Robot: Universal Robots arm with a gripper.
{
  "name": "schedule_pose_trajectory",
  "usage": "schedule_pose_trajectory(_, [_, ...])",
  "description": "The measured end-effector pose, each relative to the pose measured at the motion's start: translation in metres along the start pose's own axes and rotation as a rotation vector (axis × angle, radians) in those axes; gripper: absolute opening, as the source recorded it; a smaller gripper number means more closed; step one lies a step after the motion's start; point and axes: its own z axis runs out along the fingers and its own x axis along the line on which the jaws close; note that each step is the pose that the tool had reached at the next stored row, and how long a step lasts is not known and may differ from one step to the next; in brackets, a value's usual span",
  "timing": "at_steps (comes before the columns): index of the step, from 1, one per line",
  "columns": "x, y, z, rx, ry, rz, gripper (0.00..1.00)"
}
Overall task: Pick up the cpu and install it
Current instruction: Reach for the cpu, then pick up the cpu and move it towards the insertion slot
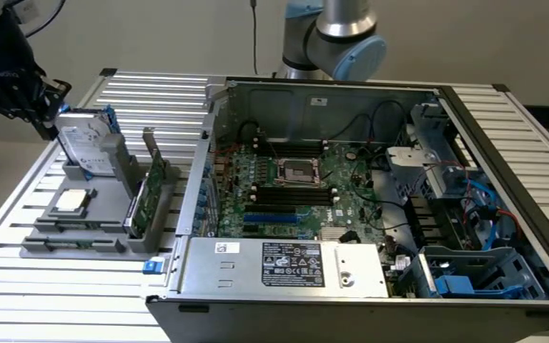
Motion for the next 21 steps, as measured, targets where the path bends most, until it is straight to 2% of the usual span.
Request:
schedule_pose_trajectory(5, [0.0118,-0.0005,0.0054,0.0,0.0018,-0.006,0.11])
schedule_pose_trajectory(21, [0.0117,-0.0006,0.0053,0.0001,0.0018,-0.006,0.12])
